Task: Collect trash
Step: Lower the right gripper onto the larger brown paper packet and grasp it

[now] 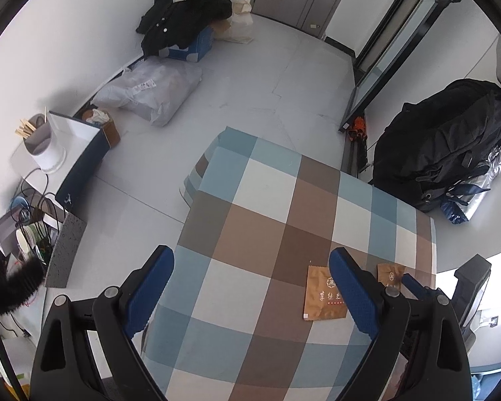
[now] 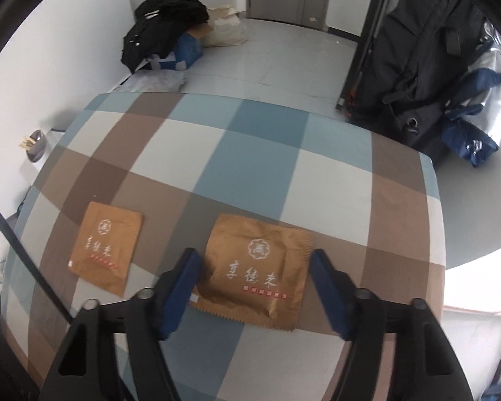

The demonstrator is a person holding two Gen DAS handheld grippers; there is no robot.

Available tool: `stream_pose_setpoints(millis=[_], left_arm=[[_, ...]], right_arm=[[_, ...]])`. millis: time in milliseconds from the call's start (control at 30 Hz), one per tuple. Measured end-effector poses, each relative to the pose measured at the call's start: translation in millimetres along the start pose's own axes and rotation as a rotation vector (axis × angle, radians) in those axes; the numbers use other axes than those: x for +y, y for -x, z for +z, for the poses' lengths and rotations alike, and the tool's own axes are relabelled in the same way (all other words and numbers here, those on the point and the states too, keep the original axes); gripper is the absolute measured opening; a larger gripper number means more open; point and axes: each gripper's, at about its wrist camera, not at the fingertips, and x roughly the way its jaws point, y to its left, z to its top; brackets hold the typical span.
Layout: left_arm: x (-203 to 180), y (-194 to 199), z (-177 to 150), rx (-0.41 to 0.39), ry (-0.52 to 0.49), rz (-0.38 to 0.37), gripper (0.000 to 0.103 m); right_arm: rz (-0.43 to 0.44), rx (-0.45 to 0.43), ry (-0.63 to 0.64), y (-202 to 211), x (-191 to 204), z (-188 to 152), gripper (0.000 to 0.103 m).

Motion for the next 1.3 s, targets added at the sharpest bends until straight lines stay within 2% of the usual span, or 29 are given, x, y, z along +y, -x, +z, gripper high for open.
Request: stream_pose_setpoints(millis=[167,233,367,433,533,767,800,867,933,967,1033,1167,1200,1233,1300], left_arm=[[3,-1,0,0.008,0.024,0.001,0.092],[3,-1,-1,0.003,0.029,0.005,0.092],[2,-5,-2,0.011,0.030,0.014,0.092],[1,-6,-3,0.015,0.027,0.020,0.092],[0,-8,-5,0.025,0.025,0.016,0.092],[-8,-14,-11,0.051,0.007,0.024,0.092],[-9,-14,-12,0.057,0.003,0.019,0.092],[-12,-15,-13,0.064,-0.005,0.019,0.092],[-13,-15,-14,0.067,-0.008,0.016,0.092],[-12,-15,-14,0.066,-0.006,0.016,0.092],[-11,-16,-13,0.067,0.005,0.022,0.092],[-6,-19,-12,0.076,0.035,0.021,0.092],[-5,-20,-12,0.081,0.040,0.019,0.092],[-4,-20,-12,0.083,0.041,0.019,0.092],[-4,-21,-12,0.086,0.039,0.022,0.092]], right_arm=[[0.015,-0.001,0.014,3,0,-1,0.050],[0.022,-0.011,0.035,6,3,-3,0.033],[0.057,-0.014,0.063,9,9,-4,0.029],[0.055,-0.013,0.076,11,10,-6,0.015],[0.099,-0.003,0.044,12,3,-6,0.006],[0.165,-0.067,-0.030,33,-14,-7,0.001],[0.152,-0.072,-0.031,33,-17,-7,0.002],[0.146,-0.053,-0.037,29,-20,-8,0.014],[0.145,-0.035,-0.032,24,-19,-7,0.057],[0.136,-0.041,-0.020,24,-17,-8,0.063],[0.111,-0.050,0.038,23,-9,-8,0.066],[0.031,-0.004,0.106,7,3,-4,0.068],[0.032,0.016,0.112,2,4,-5,0.068],[0.043,-0.008,0.103,4,2,-5,0.068],[0.045,0.003,0.098,2,1,-5,0.066]])
